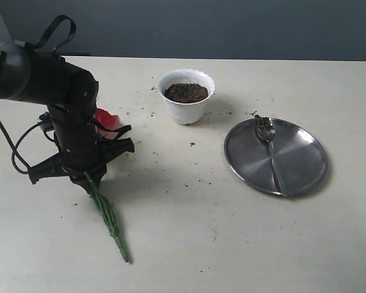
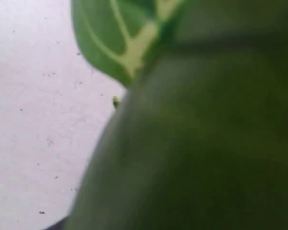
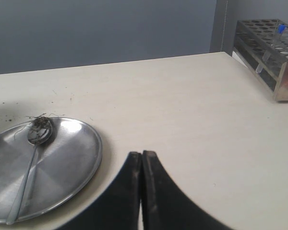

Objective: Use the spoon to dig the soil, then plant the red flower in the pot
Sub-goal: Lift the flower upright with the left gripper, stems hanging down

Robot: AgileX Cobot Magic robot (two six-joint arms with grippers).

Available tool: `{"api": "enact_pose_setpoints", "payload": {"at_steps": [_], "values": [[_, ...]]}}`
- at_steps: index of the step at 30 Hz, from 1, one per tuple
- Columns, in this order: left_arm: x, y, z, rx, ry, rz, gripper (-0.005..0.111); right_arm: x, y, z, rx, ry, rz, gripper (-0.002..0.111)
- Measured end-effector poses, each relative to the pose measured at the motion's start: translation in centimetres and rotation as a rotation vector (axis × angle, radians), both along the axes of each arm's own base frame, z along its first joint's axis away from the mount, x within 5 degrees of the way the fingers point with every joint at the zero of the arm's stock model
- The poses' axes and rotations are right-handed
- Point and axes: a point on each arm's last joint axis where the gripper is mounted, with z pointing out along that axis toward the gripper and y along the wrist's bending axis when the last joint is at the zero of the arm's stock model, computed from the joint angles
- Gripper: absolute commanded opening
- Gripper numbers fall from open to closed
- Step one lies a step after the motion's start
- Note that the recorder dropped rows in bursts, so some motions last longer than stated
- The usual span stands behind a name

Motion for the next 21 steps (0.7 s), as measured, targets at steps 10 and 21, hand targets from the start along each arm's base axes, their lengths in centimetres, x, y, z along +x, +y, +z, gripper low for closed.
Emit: {"api": "enact_pose_setpoints", "payload": {"at_steps": [10,21], "values": [[0.5,0.1,0.8,0.013,-0.036,-0.031,0.000,0.0,0.0,0.0,0.000,0.000,0.000,-0.001],[1.9,0.1,6.0,0.017,-0.219,-0.076,0.000,0.0,0.0,0.0,0.000,0.000,0.000,-0.001]]}}
